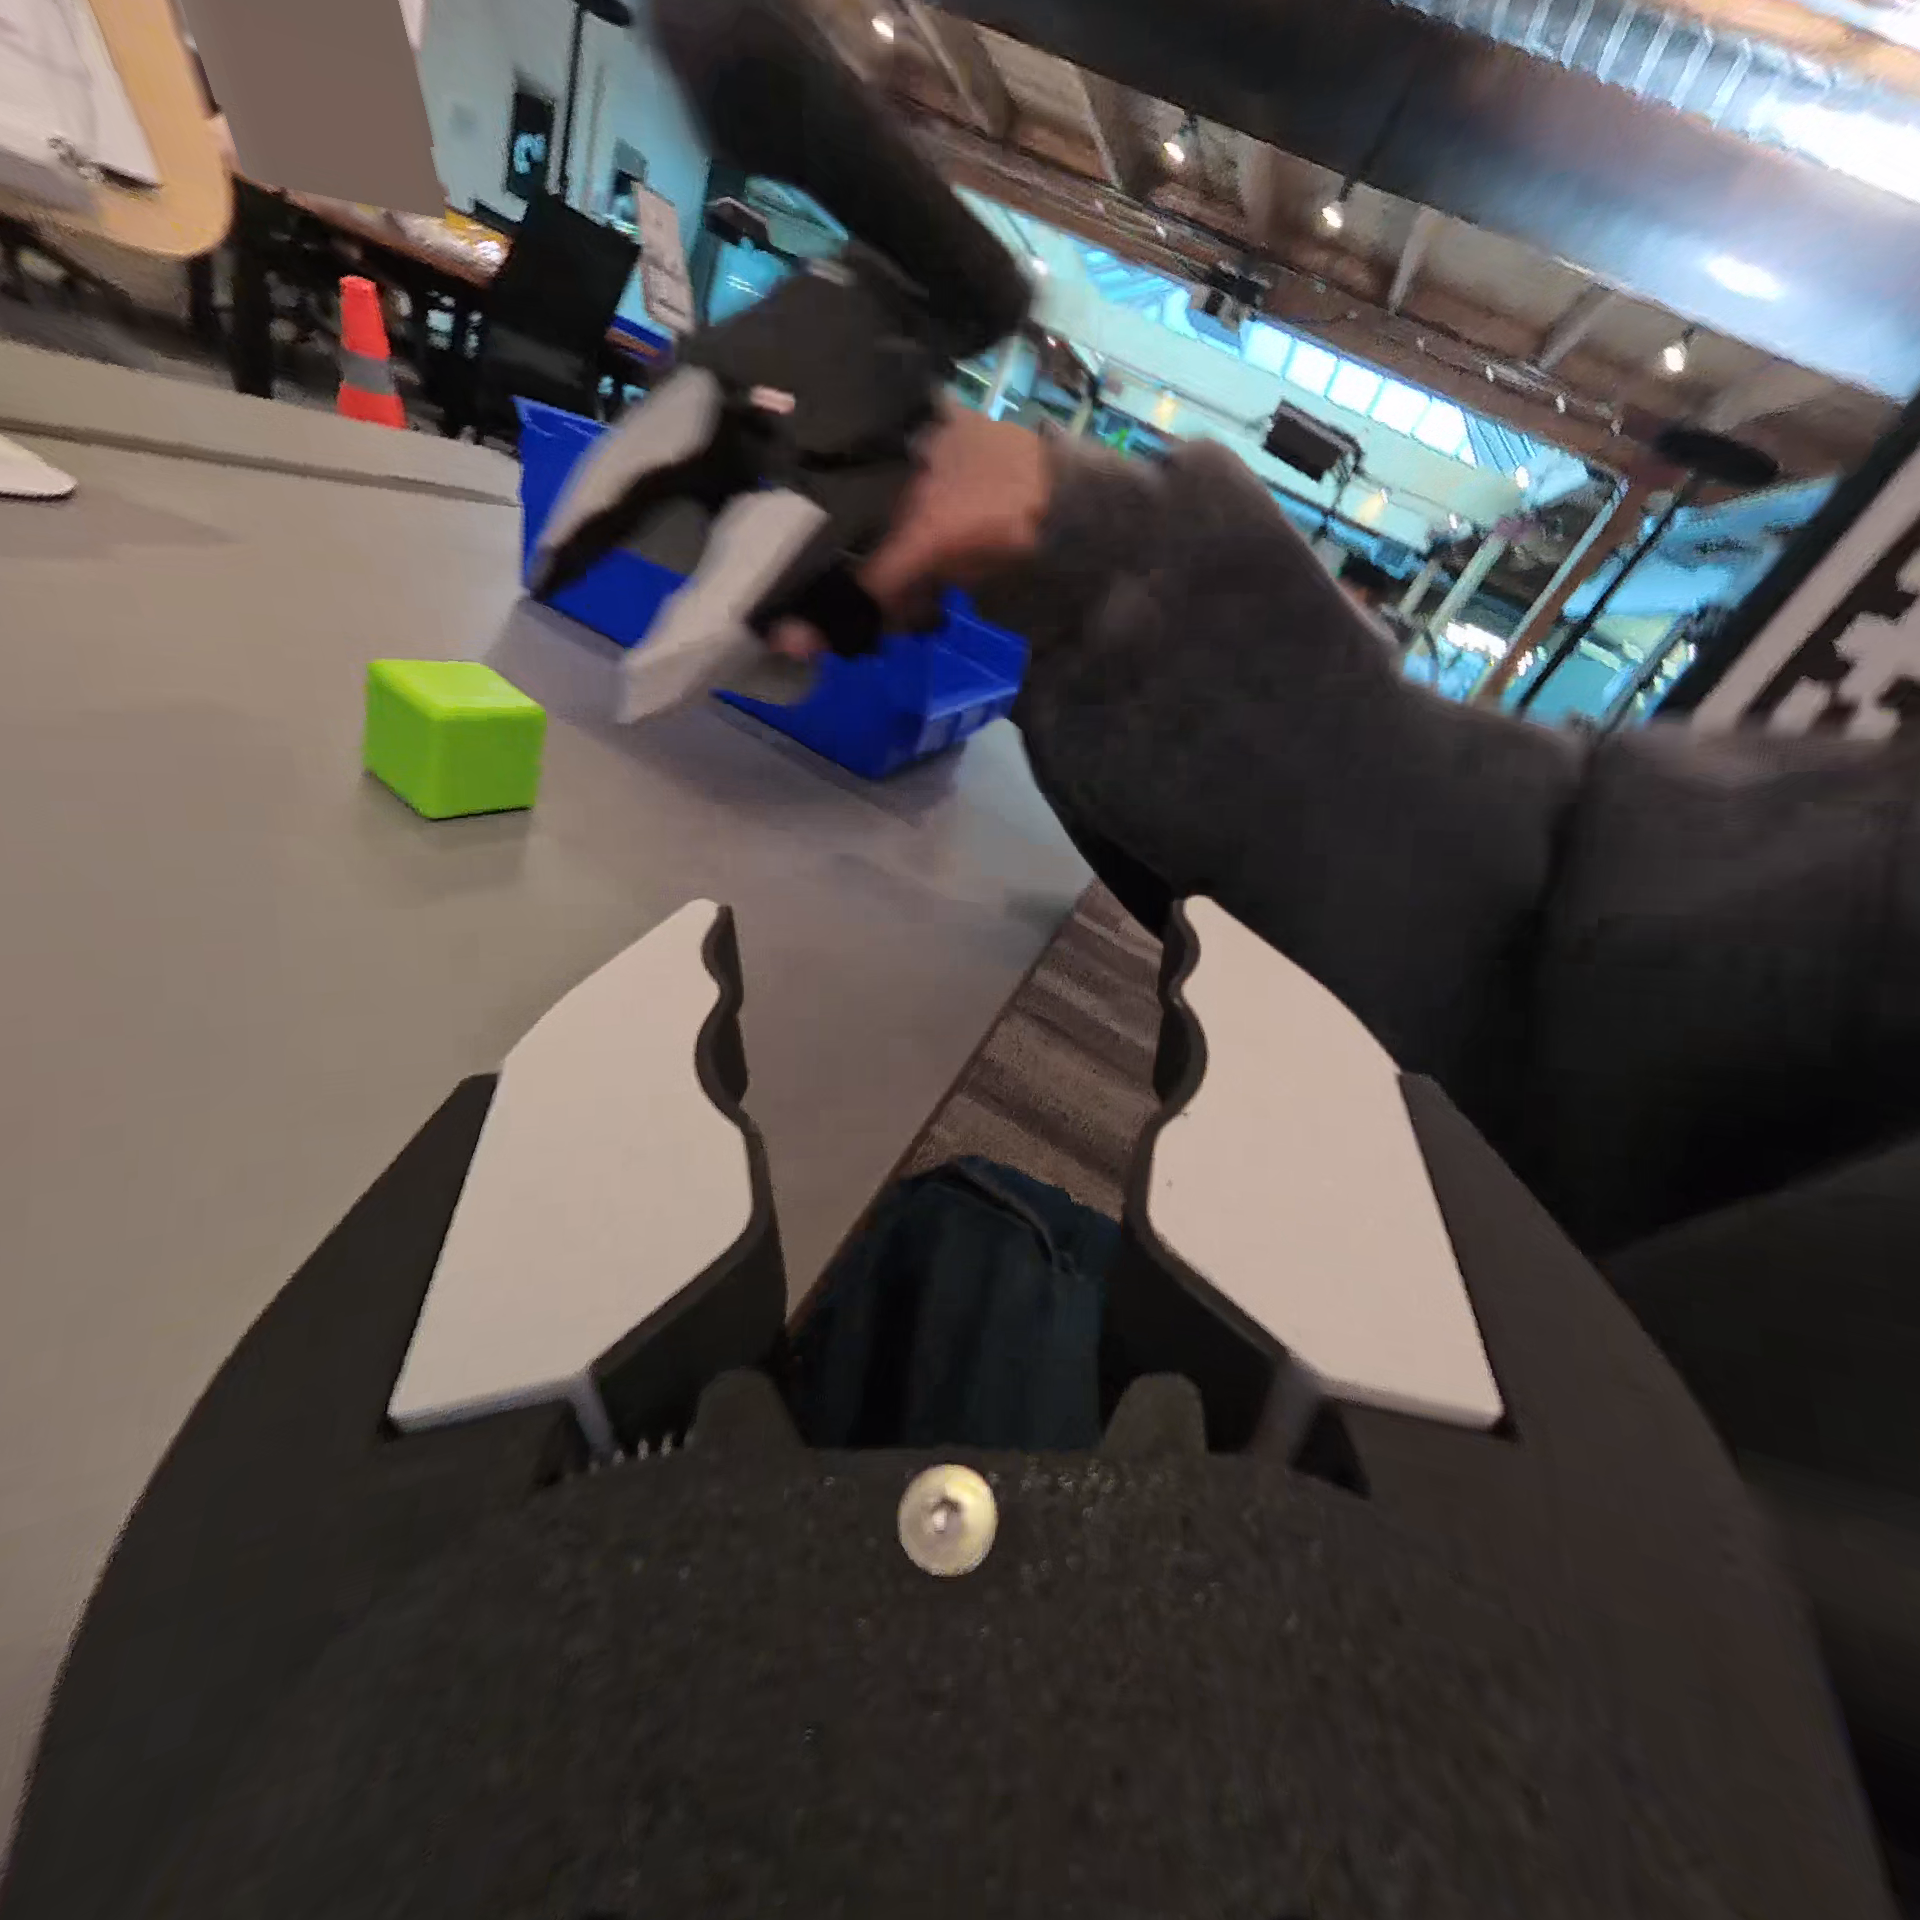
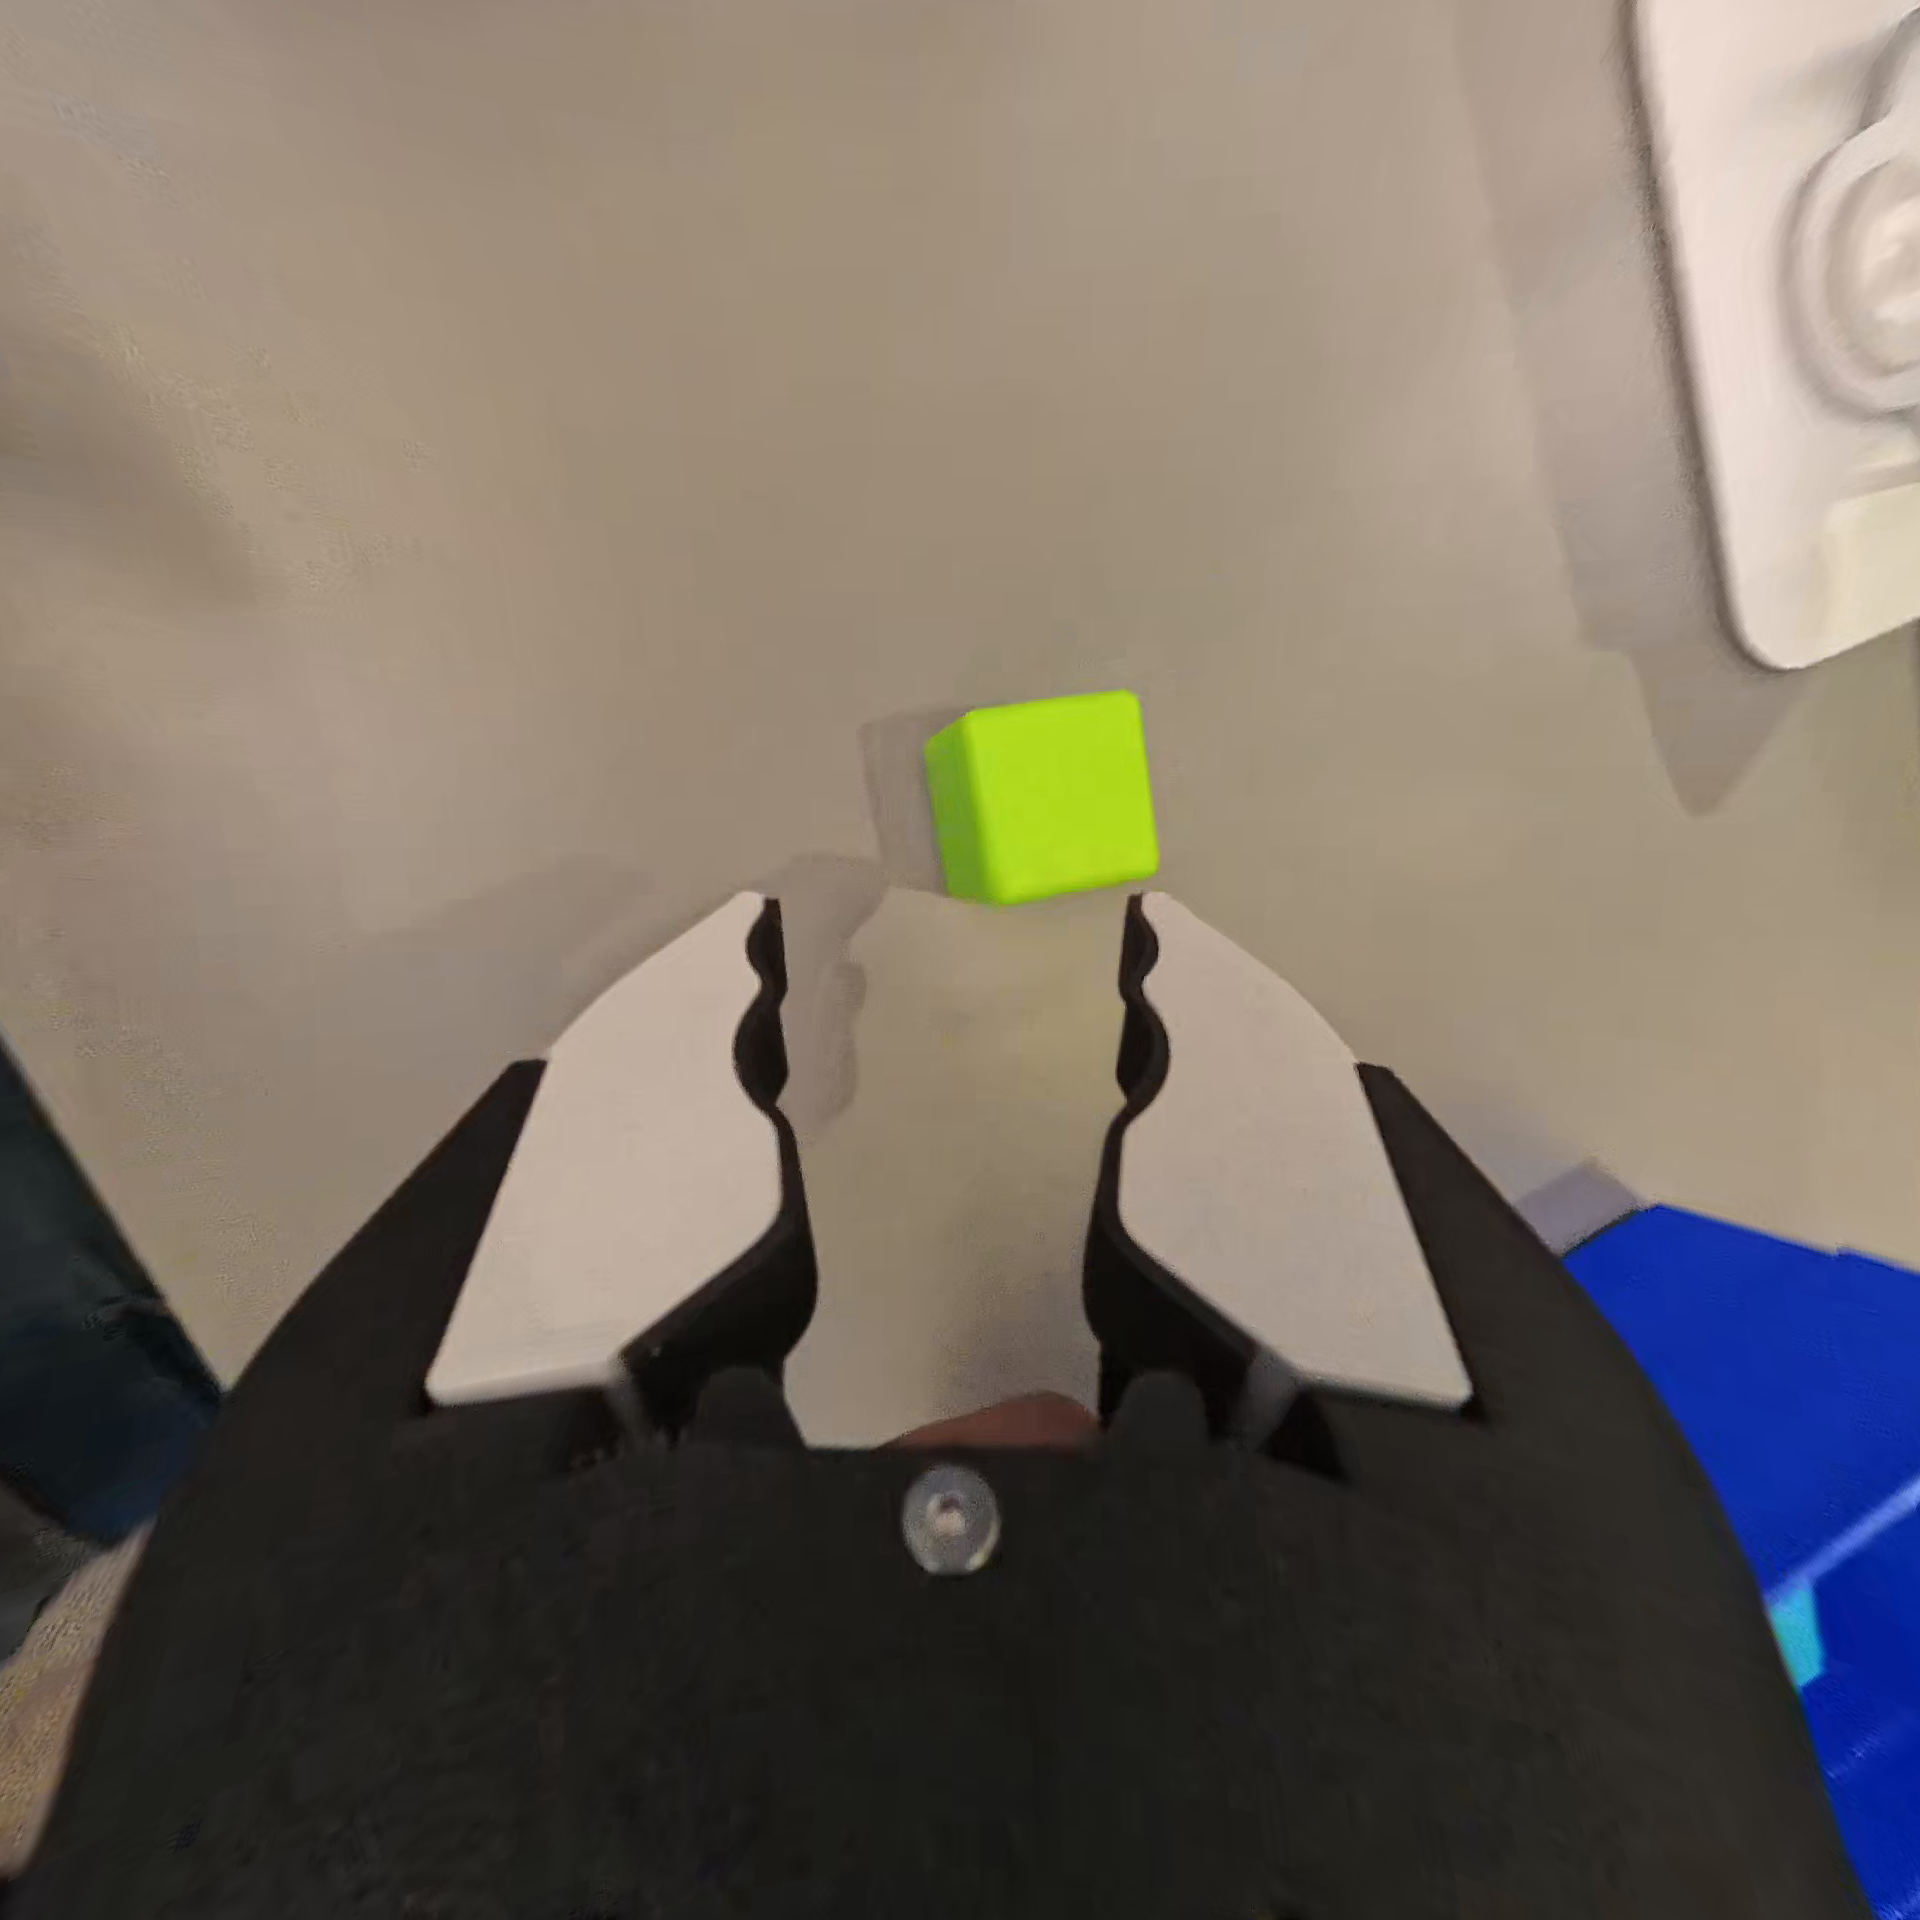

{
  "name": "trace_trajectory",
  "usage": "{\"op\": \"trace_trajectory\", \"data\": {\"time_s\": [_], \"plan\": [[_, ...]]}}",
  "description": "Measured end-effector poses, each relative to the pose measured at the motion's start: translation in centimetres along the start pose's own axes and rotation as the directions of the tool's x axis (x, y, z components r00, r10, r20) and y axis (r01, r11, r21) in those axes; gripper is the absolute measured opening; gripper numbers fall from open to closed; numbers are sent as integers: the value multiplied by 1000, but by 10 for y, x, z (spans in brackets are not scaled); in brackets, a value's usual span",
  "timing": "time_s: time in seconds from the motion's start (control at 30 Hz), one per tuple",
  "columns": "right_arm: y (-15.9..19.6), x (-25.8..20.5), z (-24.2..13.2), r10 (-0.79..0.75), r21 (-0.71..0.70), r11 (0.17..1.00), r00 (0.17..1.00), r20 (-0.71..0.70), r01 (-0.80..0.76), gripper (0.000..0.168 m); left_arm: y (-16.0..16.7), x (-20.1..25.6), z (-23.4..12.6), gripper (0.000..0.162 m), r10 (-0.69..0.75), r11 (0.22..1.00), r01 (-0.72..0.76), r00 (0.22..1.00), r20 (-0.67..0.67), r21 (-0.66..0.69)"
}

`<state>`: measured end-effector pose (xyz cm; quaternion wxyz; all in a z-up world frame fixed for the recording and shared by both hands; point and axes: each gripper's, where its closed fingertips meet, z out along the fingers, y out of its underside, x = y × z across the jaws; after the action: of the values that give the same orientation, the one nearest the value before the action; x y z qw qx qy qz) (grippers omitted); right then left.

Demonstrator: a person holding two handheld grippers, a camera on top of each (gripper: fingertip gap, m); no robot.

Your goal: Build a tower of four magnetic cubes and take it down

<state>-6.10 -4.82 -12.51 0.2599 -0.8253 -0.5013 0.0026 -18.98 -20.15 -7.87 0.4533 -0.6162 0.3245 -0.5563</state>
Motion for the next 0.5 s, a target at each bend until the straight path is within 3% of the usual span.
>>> {"op": "trace_trajectory", "data": {"time_s": [0.17,0.3,0.4,0.5], "plan": [[-4,26,49,-27,-187,981,995,91,44,62,9,28,-2,73,158,985,-165,980,-120,-47],[0,20,70,4,-237,971,986,169,37,50,24,29,1,71,89,986,-109,983,-162,-123],[-1,23,63,-9,-237,971,990,141,43,50,26,32,0,69,50,989,-76,980,-191,-131],[-19,43,26,-24,-149,989,999,27,28,50,26,33,0,70,33,989,-61,979,-201,-133]]}}
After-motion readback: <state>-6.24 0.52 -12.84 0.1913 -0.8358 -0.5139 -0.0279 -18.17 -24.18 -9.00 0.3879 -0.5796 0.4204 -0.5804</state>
